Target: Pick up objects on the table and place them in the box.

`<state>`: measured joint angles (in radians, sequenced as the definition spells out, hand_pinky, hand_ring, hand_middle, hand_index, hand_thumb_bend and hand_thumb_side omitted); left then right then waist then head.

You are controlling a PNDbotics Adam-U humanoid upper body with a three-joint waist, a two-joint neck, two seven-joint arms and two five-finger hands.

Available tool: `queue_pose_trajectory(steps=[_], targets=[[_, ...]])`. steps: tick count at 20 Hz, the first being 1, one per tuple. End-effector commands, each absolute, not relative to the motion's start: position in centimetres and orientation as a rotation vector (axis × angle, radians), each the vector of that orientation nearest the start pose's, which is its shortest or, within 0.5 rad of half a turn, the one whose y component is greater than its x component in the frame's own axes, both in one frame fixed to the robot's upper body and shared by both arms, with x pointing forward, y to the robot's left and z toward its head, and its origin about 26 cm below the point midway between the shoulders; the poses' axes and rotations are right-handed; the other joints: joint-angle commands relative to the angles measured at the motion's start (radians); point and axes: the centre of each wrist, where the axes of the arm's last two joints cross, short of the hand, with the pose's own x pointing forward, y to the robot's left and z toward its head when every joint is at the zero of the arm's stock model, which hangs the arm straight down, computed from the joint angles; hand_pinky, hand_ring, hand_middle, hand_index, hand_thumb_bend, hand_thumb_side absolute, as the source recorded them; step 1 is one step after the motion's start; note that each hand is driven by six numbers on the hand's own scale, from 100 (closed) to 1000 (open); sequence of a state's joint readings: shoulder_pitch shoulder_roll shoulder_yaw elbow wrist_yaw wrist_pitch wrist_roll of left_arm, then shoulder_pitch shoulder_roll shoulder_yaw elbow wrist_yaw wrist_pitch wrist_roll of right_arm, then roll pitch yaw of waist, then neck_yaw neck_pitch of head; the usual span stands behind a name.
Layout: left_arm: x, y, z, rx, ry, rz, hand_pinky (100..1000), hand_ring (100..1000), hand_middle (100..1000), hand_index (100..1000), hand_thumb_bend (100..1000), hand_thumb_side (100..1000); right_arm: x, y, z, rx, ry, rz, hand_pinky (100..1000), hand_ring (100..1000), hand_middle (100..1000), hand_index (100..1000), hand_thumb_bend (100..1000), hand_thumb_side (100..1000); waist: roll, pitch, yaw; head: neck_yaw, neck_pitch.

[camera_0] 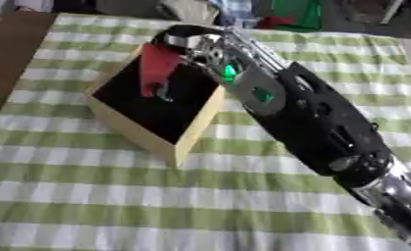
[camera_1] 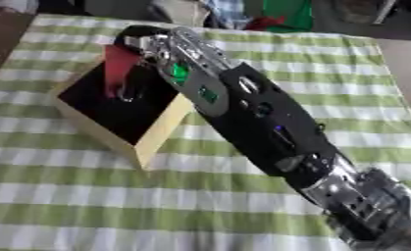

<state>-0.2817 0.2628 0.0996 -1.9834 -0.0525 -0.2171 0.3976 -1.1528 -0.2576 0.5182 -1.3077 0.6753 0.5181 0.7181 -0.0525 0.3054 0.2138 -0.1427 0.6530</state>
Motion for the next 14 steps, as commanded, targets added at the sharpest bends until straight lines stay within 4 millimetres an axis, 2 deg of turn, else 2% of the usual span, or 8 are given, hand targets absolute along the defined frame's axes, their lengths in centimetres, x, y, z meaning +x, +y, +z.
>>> queue_pose_trajectory(steps=[1,4,5,7,8,9,13,14], targets=[[29.84,27.69,20.11,0.405,-2.541,0.185,1000,509,473,647,224,105,40.51,-6.03,30.41,-0.553,-1.301,1.565,1000,1000,882,1000,100,106,0.004,-0.017,0.001,0.001,-0.005],[29.85,27.68,20.13,0.405,-2.542,0.183,1000,509,473,648,225,104,40.38,-6.10,30.67,-0.594,-1.312,1.583,1000,1000,925,1000,100,100,0.004,-0.017,-0.002,0.002,-0.006],[29.85,27.67,20.13,0.405,-2.542,0.183,1000,509,473,648,225,103,40.34,-6.08,30.79,-0.613,-1.314,1.594,1000,1000,942,1000,178,180,0.004,-0.018,-0.003,0.003,-0.006],[29.85,27.67,20.13,0.405,-2.541,0.182,1000,509,473,648,226,103,40.31,-6.07,30.90,-0.655,-1.318,1.616,1000,1000,963,1000,253,297,0.002,-0.019,-0.004,0.004,-0.007],[29.85,27.67,20.13,0.405,-2.541,0.183,1000,509,473,648,226,103,40.31,-6.08,30.92,-0.674,-1.321,1.624,1000,1000,963,1000,253,297,0.002,-0.019,-0.004,0.004,-0.008],[29.85,27.68,20.12,0.406,-2.540,0.183,1000,509,473,648,227,102,40.33,-6.10,30.91,-0.692,-1.320,1.634,1000,1000,968,1000,290,351,0.002,-0.020,-0.005,0.005,-0.007],[29.83,27.74,20.09,0.409,-2.538,0.184,1000,510,473,648,232,102,40.37,-6.29,30.90,-0.743,-1.309,1.673,1000,1000,971,1000,328,377,0.002,-0.023,-0.009,0.007,-0.007],[29.82,27.76,20.08,0.411,-2.538,0.184,1000,510,473,649,235,101,40.38,-6.36,30.92,-0.751,-1.306,1.680,1000,1000,979,1000,348,409,0.002,-0.024,-0.010,0.008,-0.006]])
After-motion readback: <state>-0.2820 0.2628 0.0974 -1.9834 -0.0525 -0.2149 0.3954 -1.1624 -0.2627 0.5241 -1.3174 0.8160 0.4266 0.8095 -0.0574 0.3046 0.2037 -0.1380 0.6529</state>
